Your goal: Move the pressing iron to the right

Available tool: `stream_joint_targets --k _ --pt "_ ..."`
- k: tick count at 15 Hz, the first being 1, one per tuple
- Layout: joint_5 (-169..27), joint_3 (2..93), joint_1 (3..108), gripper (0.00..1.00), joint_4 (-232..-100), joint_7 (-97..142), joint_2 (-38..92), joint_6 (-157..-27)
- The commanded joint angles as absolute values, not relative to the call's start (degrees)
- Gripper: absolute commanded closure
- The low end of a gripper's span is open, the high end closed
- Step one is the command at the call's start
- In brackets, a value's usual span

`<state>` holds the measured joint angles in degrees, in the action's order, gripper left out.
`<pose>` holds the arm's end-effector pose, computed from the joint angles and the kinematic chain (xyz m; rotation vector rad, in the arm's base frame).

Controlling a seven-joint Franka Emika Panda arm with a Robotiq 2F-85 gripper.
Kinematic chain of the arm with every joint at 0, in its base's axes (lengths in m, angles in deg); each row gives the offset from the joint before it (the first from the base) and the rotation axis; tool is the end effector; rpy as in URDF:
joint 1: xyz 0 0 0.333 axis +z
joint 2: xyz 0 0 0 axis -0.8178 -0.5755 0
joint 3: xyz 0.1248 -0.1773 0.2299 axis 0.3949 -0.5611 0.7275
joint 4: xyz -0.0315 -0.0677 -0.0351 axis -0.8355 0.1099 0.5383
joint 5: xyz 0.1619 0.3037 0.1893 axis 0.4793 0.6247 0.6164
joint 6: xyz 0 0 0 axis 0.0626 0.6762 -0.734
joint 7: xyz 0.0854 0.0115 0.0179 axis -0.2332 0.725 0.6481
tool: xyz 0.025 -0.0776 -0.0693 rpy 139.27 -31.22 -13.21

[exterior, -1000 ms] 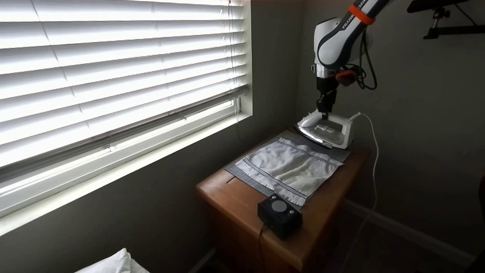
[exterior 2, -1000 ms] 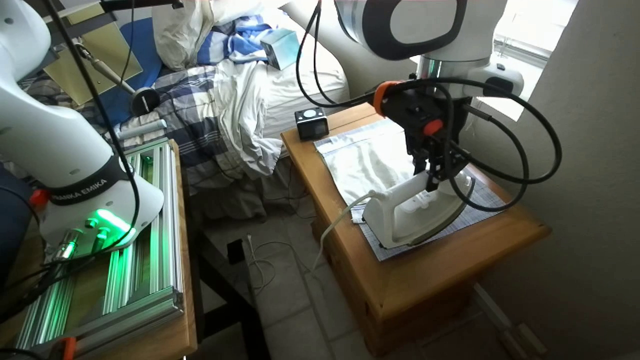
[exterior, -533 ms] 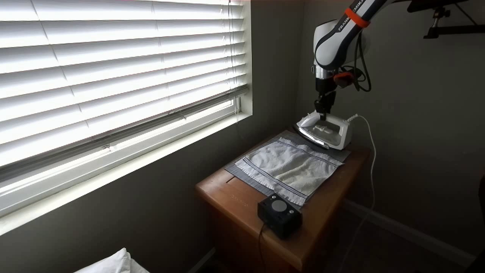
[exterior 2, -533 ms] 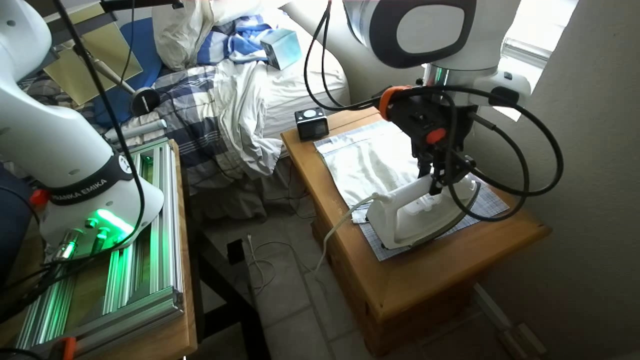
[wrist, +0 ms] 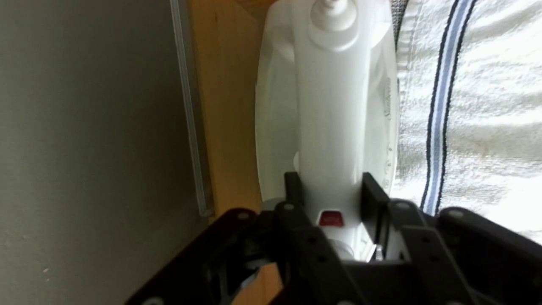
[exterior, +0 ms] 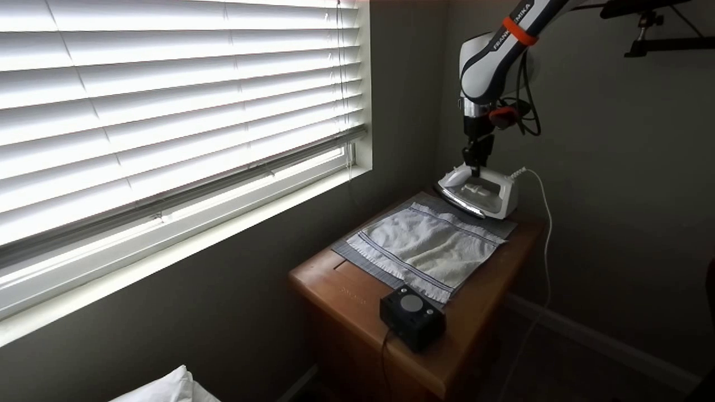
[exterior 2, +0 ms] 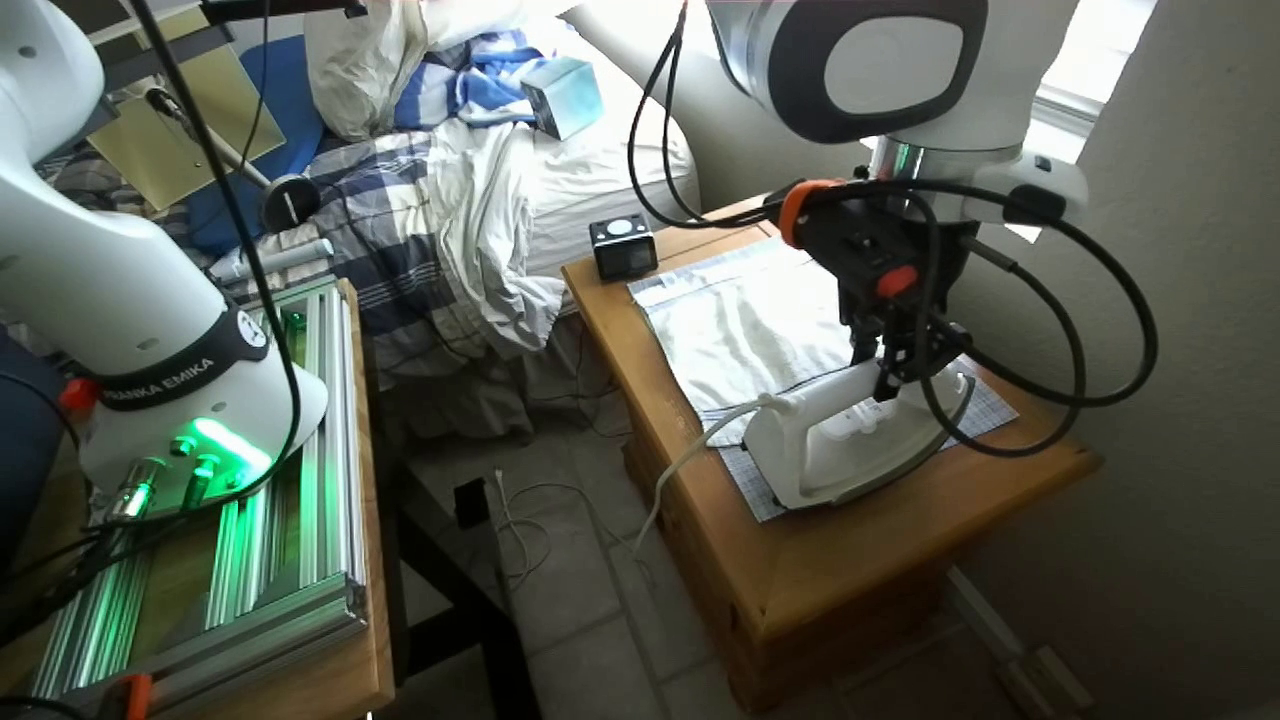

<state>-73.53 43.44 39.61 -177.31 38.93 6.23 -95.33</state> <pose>0.5925 -0.2525 0.1800 3.0082 -0.1668 -0.1510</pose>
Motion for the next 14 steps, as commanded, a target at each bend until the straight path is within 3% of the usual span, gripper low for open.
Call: stream_joint_targets --k 1,14 --pt "-73.4 42.9 39.5 0.88 -173.2 38.0 5.3 -92.4" --pt "-73.8 42.7 40.1 0.88 -166.1 36.3 -0.7 -90.7"
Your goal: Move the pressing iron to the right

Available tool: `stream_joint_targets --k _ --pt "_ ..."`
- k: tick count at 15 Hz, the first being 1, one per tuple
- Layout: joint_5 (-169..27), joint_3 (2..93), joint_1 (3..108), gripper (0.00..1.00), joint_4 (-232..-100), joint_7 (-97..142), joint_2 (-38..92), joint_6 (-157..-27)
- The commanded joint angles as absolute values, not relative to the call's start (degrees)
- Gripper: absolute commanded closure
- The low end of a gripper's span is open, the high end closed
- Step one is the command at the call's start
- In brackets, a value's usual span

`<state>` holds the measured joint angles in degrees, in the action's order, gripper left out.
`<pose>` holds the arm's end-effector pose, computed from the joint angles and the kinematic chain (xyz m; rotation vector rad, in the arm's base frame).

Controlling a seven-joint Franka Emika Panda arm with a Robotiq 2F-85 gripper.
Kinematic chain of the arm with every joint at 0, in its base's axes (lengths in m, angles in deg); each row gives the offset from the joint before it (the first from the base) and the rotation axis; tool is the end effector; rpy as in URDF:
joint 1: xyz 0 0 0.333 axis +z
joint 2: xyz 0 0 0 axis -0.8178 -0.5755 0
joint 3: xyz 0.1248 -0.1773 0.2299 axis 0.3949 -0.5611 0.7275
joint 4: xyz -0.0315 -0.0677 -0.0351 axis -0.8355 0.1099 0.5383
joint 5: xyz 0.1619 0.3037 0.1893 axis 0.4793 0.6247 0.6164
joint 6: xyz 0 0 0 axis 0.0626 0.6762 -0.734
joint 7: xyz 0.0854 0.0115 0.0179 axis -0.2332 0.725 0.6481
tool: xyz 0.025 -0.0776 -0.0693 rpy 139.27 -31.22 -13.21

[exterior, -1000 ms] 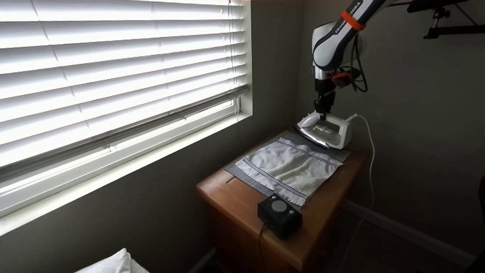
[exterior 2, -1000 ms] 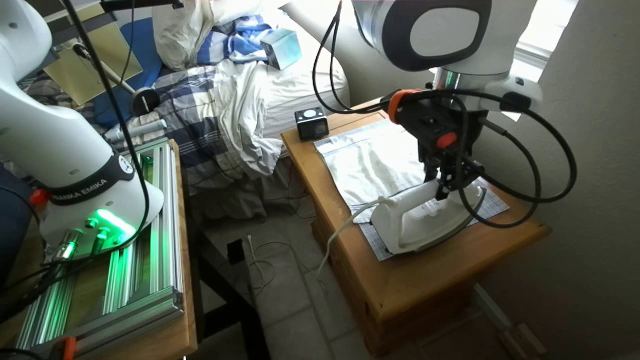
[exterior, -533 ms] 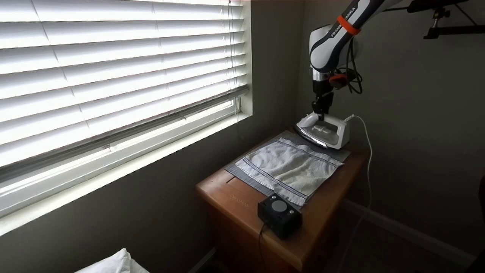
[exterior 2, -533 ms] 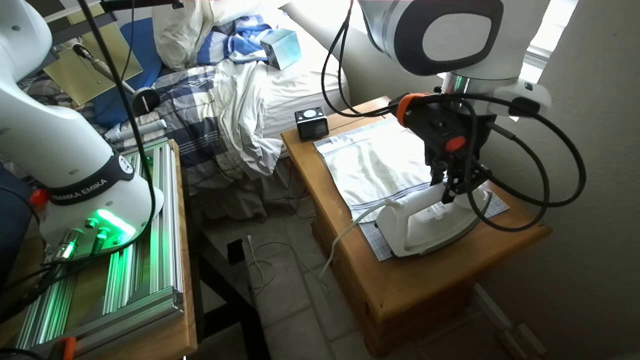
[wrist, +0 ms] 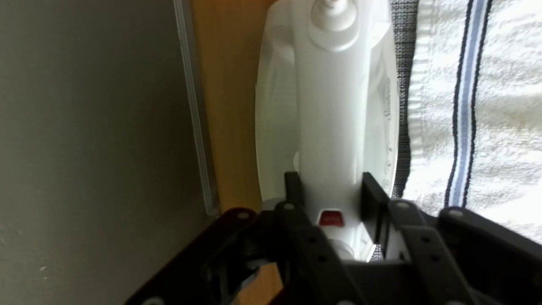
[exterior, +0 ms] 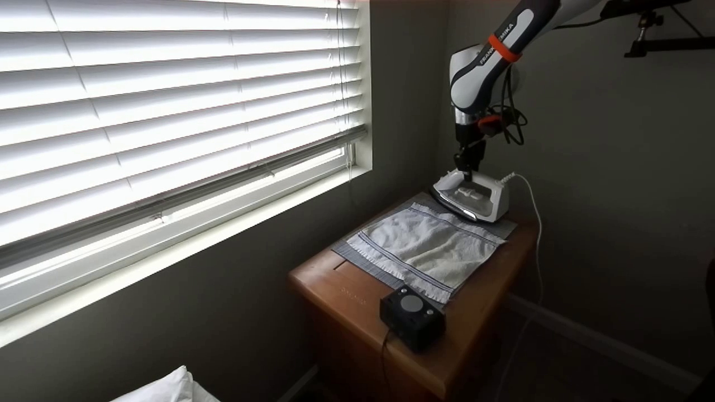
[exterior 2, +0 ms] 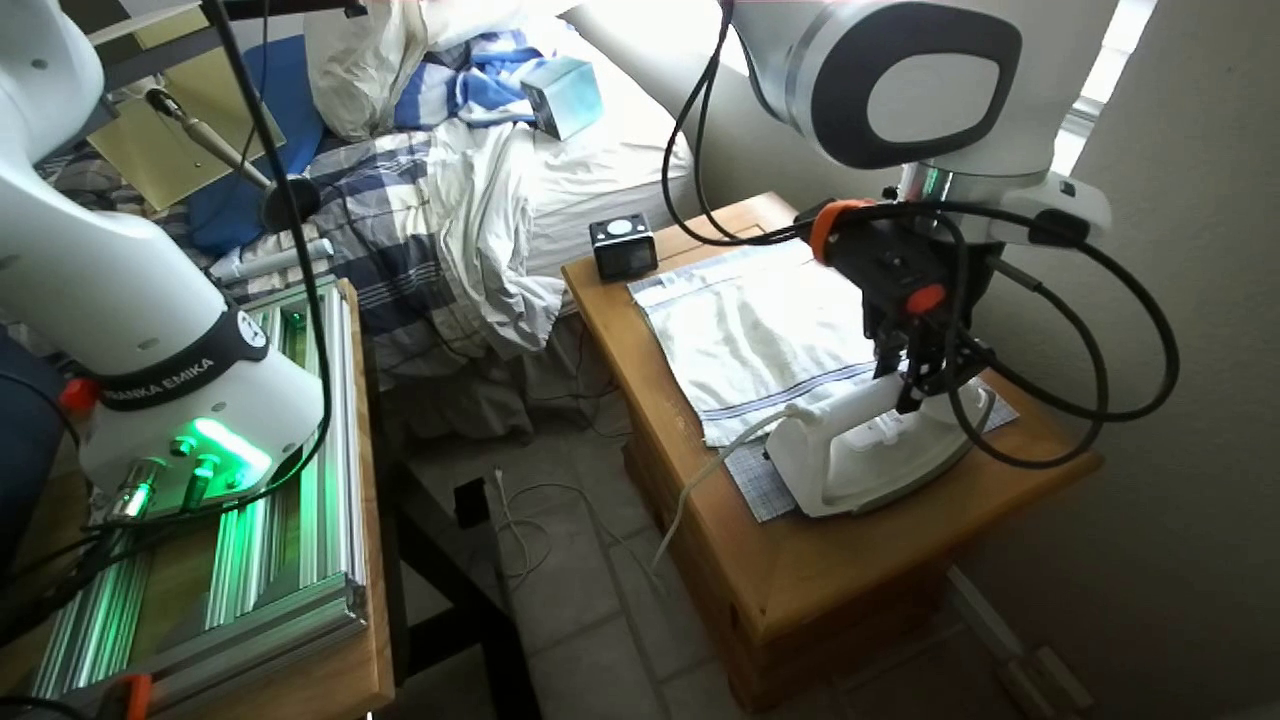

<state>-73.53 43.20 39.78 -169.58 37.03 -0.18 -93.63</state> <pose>0.6175 -0.2606 0.1575 2.9885 -0.2037 -0.1624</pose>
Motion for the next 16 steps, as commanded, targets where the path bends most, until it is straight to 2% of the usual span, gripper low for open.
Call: stream_joint_targets --k 1,3,4,6,9,11,16 --pt "-73.8 42.7 40.2 0.88 -165.6 36.2 -1.0 -90.3" --pt "-73.9 42.8 40.3 0.88 -164.8 36.2 -1.6 -89.9" --pt "-73.8 42.8 40.3 0.38 -164.4 36.1 -1.8 -89.7" --pt "-73.8 42.8 40.4 0.32 -163.9 36.0 -1.9 -89.4" --pt "-74.2 42.6 40.8 0.10 -163.5 35.7 -0.9 -89.1" --pt "-74.3 42.8 40.9 0.01 -164.1 36.4 0.4 -87.2" --pt "-74.1 43.0 41.9 0.00 -166.3 35.6 5.1 -73.7"
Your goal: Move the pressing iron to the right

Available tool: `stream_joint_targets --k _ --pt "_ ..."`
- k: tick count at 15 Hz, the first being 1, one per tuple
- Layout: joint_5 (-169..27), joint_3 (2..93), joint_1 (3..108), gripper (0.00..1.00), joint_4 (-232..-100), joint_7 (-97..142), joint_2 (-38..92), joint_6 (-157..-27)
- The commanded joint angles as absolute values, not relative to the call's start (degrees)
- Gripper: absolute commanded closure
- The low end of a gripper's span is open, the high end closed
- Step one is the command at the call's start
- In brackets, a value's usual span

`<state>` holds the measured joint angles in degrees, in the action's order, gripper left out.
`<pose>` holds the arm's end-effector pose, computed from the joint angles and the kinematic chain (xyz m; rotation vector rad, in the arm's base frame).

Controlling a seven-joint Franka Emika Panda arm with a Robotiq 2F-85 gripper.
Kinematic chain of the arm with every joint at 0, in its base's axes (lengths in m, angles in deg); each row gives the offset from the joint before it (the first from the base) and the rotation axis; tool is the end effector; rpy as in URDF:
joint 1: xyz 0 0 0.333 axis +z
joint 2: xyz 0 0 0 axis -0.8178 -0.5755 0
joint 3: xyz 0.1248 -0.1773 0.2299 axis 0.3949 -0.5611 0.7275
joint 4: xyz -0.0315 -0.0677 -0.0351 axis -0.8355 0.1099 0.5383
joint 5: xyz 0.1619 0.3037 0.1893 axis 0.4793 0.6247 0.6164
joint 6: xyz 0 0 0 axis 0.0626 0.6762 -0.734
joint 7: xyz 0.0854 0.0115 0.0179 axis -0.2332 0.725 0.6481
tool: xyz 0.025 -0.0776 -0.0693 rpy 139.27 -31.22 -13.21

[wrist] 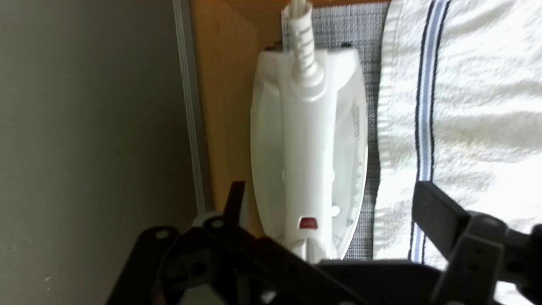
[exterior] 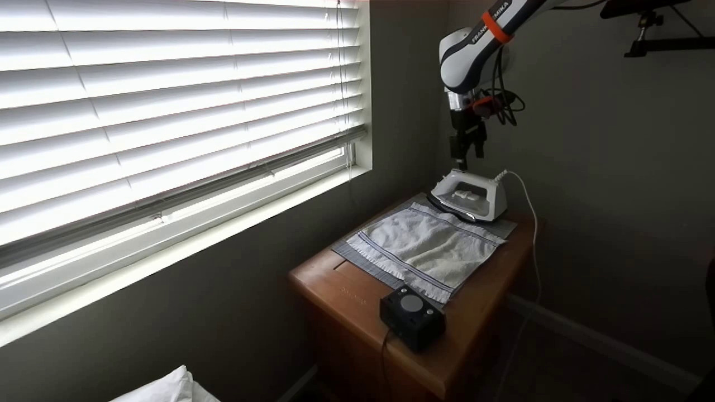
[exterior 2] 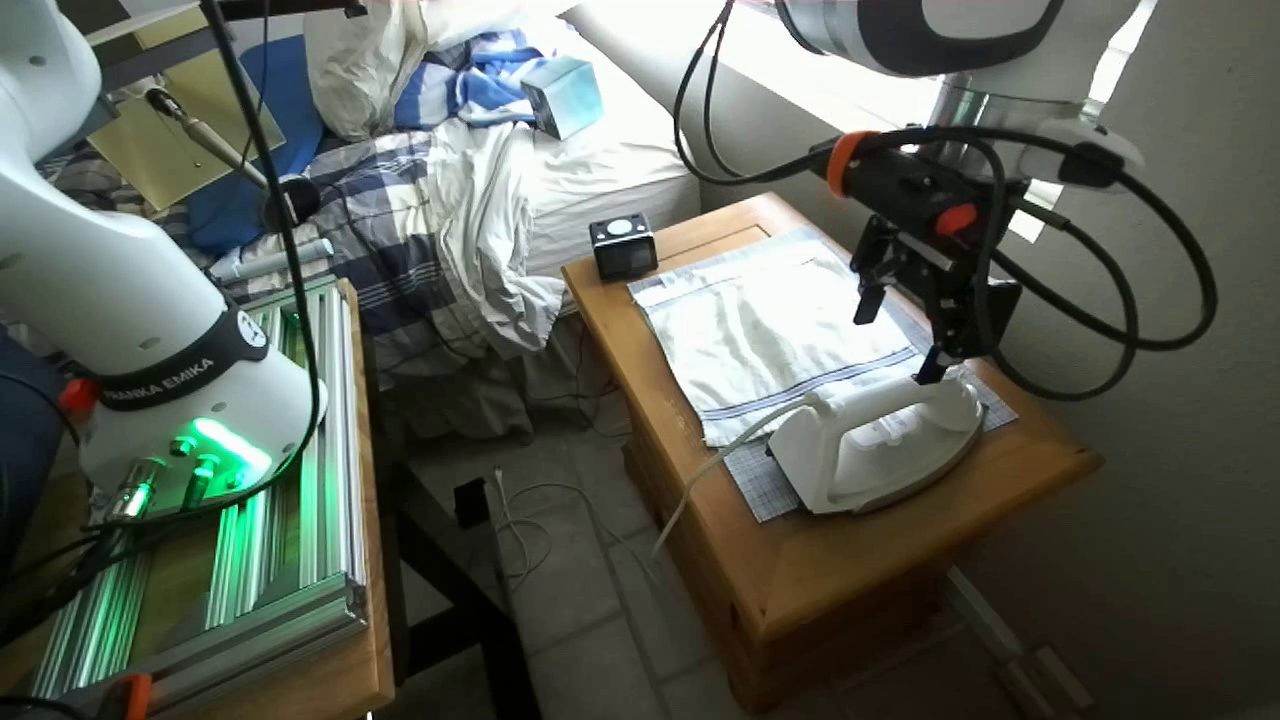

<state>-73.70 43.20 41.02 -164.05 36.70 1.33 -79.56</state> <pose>0.6301 -0.2506 0.1959 2.9921 -0.2095 -0.3426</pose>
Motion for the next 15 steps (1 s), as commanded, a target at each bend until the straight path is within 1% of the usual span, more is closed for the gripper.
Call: stream_joint_targets --k 1,2,7,14,15 --pt "-73.8 43.3 42.1 0.00 -168.1 35.4 7.1 -73.1" --pt "-71.9 44.3 41.7 0.00 -169.9 35.6 9.3 -72.1" --pt "-69.2 46.5 43.8 0.00 -181.4 33.7 19.9 -76.6" --pt "-72.1 47.1 50.2 0.00 -198.0 26.9 31.9 -89.1" --pt "-70.7 47.0 49.2 0.00 -190.9 29.4 26.8 -84.0"
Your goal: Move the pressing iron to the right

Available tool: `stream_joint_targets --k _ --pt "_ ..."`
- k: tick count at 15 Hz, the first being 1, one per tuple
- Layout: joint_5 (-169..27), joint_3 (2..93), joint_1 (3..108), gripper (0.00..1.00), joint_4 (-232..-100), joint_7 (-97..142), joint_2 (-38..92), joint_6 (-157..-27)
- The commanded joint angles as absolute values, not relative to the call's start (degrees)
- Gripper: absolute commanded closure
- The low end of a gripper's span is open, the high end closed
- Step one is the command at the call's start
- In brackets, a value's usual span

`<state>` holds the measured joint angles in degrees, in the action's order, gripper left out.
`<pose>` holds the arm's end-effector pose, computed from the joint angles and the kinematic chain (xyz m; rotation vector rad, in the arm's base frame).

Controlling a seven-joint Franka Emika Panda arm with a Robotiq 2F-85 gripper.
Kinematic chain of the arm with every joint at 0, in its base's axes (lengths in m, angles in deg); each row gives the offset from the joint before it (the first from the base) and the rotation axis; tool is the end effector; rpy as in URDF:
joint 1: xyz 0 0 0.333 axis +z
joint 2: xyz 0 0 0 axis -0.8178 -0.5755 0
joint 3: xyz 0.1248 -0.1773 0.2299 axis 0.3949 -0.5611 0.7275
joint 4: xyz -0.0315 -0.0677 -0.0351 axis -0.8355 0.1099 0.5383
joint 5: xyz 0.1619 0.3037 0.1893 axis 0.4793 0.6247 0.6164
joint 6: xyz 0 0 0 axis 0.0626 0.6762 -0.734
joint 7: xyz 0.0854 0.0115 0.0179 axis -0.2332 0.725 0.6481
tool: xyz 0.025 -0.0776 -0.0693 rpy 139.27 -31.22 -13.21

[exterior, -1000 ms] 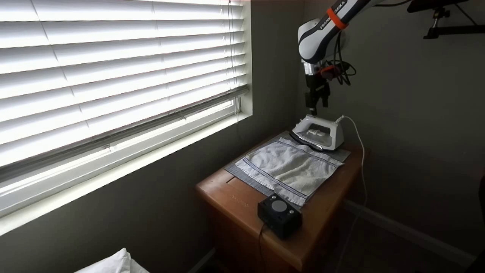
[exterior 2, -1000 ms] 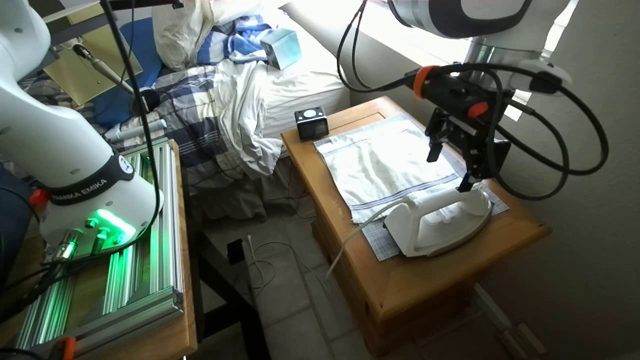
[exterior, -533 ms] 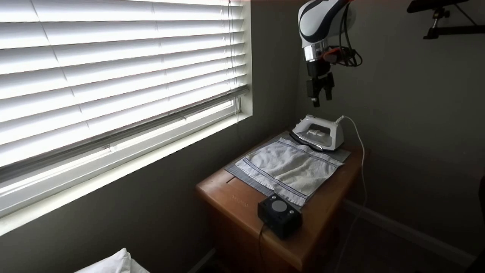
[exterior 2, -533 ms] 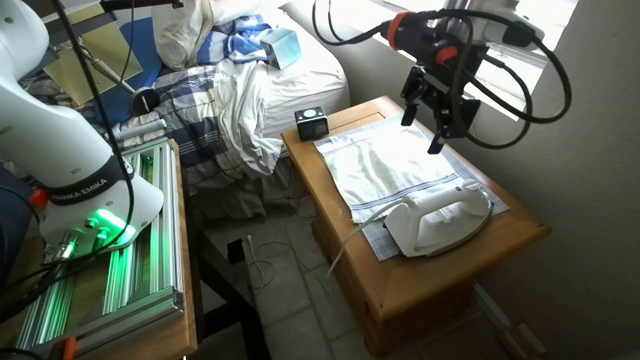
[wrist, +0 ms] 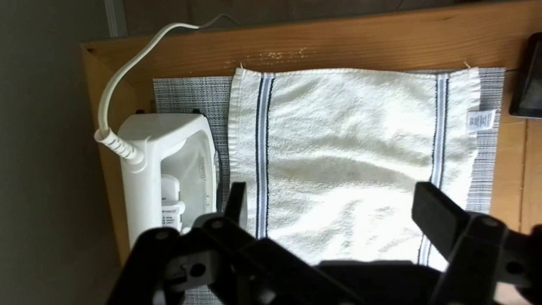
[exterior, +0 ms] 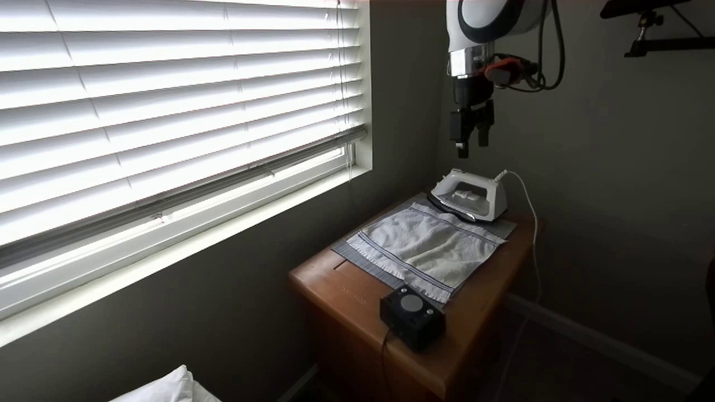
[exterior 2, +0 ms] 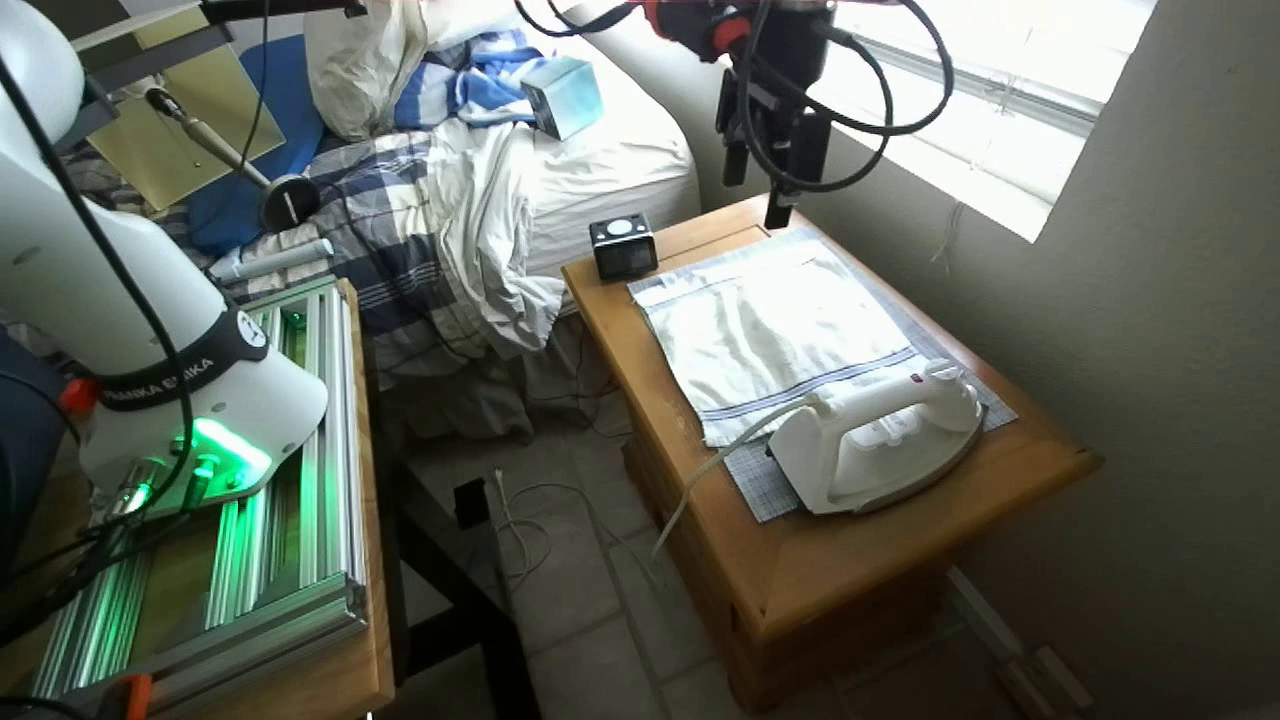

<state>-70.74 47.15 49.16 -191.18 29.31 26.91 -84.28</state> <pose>0.5645 -0.1027 0.2864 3.0859 -0.1759 -0.2176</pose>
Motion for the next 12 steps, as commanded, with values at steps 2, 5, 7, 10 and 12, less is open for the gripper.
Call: stream_joint_targets --k 2,5,7,10,12 --pt "-70.7 47.1 49.8 0.00 -192.2 29.1 27.7 -84.6" --pt "-70.7 46.9 49.6 0.00 -191.9 29.1 27.3 -84.6" --pt "-70.7 46.9 49.5 0.00 -191.9 29.1 27.3 -84.6" --pt "-70.7 46.9 49.5 0.00 -191.8 29.1 27.3 -84.6" --pt "-70.7 46.9 49.5 0.00 -191.8 29.1 27.3 -84.6"
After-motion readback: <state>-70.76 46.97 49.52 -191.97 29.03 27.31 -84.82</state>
